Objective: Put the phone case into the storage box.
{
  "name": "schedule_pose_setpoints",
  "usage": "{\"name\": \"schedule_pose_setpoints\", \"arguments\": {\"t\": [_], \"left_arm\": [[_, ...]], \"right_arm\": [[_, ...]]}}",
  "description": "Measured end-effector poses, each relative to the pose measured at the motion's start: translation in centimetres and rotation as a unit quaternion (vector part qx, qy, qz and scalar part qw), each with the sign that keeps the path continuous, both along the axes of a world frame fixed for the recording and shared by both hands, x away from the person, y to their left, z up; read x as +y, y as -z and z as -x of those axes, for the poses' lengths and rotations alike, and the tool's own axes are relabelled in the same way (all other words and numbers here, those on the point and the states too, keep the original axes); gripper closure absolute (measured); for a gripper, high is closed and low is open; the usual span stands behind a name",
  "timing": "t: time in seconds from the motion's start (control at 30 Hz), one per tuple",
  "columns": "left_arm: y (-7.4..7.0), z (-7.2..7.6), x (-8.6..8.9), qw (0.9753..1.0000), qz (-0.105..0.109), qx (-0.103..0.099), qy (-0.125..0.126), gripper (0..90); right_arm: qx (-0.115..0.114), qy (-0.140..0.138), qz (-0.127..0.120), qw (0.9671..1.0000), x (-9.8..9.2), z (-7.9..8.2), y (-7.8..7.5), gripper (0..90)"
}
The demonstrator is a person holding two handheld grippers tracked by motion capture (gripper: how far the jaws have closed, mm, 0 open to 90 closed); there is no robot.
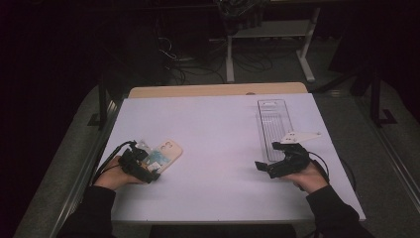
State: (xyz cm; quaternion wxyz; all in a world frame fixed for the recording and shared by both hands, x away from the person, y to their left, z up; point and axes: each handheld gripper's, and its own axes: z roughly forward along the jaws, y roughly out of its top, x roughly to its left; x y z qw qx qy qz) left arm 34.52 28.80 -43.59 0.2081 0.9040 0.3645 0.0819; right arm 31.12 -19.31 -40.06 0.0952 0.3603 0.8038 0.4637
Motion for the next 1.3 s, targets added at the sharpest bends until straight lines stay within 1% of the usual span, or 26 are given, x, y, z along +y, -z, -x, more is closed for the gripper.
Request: {"name": "schedule_pose_setpoints", "arguments": {"t": [0.2,0.4,0.57,0.77,0.83,0.93,1.0,1.13,1.2,1.3], "left_arm": [[-0.02,0.02,0.00,1.0000,0.001,-0.001,0.000,2.4],[-0.26,0.00,0.08,1.0000,-0.002,0.000,-0.003,7.1],[-0.27,-0.03,-0.01,1.0000,-0.002,0.000,-0.007,8.1],[-0.44,-0.17,-0.18,0.9998,-0.011,0.010,-0.013,9.1],[-0.53,-0.30,-0.20,0.9997,-0.014,0.014,-0.010,9.6],[-0.60,-0.36,-0.10,0.9997,-0.013,0.018,-0.009,10.3],[-0.59,-0.39,-0.08,0.9998,-0.010,0.017,-0.010,10.4],[-0.76,-0.50,0.10,0.9996,-0.006,0.026,-0.011,10.7],[-0.83,-0.52,0.16,0.9996,-0.001,0.026,-0.011,10.8],[-0.97,-0.50,0.17,0.9996,0.001,0.023,-0.015,10.9]], "right_arm": [[0.000,0.000,0.000,1.0000,-0.02,0.00,0.00,0.0],[0.001,0.001,0.000,1.0000,0.00,0.00,0.00,0.0],[0.000,0.000,-0.001,1.0000,-0.01,-0.01,0.01,0.0],[0.000,0.001,-0.001,1.0000,-0.01,-0.01,0.01,0.0],[0.000,0.001,-0.001,1.0000,-0.01,-0.01,0.01,0.0],[0.001,0.001,-0.001,1.0000,0.00,0.01,0.00,0.0],[0.001,0.001,-0.001,1.0000,-0.01,0.01,0.00,0.0],[0.001,0.000,-0.002,1.0000,-0.03,0.00,0.01,0.0],[0.001,0.000,-0.001,1.0000,-0.04,-0.01,0.01,0.0],[0.000,0.000,-0.001,1.0000,-0.03,0.00,0.01,0.0]]}}
